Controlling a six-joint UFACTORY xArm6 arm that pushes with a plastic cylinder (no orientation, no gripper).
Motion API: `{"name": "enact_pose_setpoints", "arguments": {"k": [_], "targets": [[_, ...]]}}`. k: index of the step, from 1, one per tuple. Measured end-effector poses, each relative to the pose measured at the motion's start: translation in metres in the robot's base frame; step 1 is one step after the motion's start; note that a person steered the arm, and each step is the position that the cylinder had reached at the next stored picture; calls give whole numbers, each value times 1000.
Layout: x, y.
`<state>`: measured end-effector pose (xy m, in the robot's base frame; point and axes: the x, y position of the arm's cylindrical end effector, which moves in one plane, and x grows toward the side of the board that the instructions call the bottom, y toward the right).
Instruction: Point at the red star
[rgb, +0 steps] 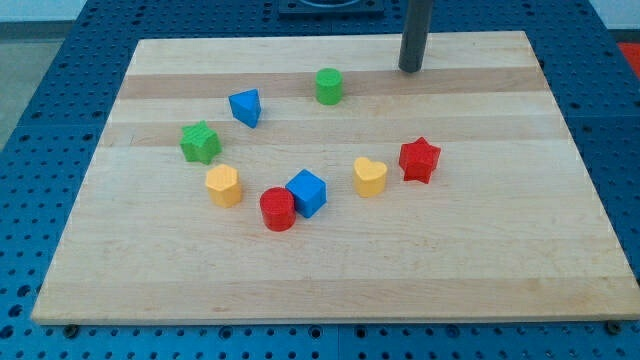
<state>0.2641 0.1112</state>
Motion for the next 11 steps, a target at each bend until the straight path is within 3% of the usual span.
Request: {"name": "enact_pose_setpoints", "arguments": {"k": [2,3,5,9,11], "targets": [[34,31],[80,50],[218,50],[213,25],[187,2]]}}
